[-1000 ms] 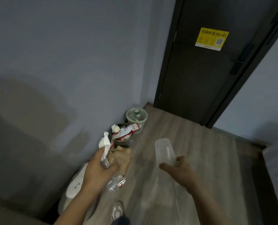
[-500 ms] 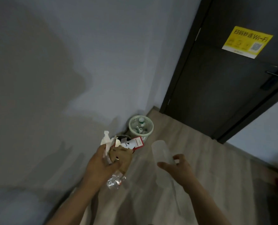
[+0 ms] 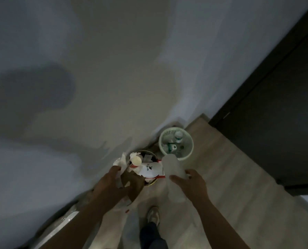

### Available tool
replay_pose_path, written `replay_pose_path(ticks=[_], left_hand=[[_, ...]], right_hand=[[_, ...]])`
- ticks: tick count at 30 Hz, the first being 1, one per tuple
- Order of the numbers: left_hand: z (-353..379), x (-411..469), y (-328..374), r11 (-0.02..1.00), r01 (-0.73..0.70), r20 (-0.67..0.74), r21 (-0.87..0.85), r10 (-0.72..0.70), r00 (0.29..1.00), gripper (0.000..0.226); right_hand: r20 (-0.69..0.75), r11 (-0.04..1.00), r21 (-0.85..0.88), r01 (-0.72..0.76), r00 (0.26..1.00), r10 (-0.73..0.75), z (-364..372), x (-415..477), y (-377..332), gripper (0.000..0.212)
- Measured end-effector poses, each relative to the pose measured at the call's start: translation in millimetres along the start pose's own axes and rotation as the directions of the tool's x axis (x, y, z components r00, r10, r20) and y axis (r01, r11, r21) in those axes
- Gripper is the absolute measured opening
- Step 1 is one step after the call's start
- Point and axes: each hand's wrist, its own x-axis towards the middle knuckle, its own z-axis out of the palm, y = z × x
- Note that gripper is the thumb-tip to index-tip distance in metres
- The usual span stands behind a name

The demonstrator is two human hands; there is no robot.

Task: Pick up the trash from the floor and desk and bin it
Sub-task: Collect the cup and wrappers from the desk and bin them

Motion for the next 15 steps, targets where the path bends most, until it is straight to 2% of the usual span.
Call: replay_pose_path(ticks=[5,9,13,15], left_hand=[[52.7,92.4,-16.4,0.990,0.138,0.093,0.029,-0.140,0.986,0.072],[94.2,160.8,-51.2,0.969,0.182,0.135,0.166,-0.205,0.970,0.072],[149.6,226.5,-99.4,0.980,0.150,0.167,0.132,-0.171,0.971,0.084],[178.8,256.1,-126.2,0.975,0.157,0.214,0.158,-0.189,0.958,0.071]], right_hand=[[0.077,0.996,-0.086,-0.005,0.997,0.011,35.5,111.1,-0.8,0.066],[0.147,0.993,-0.109,-0.041,0.987,0.057,85.7,190.6,14.9,0.065],[0.197,0.988,-0.146,-0.044,0.978,0.073,144.2,265.1,44.1,0.057],[0.202,0.988,-0.153,-0.036,0.977,0.067,175.0,299.2,61.1,0.059]])
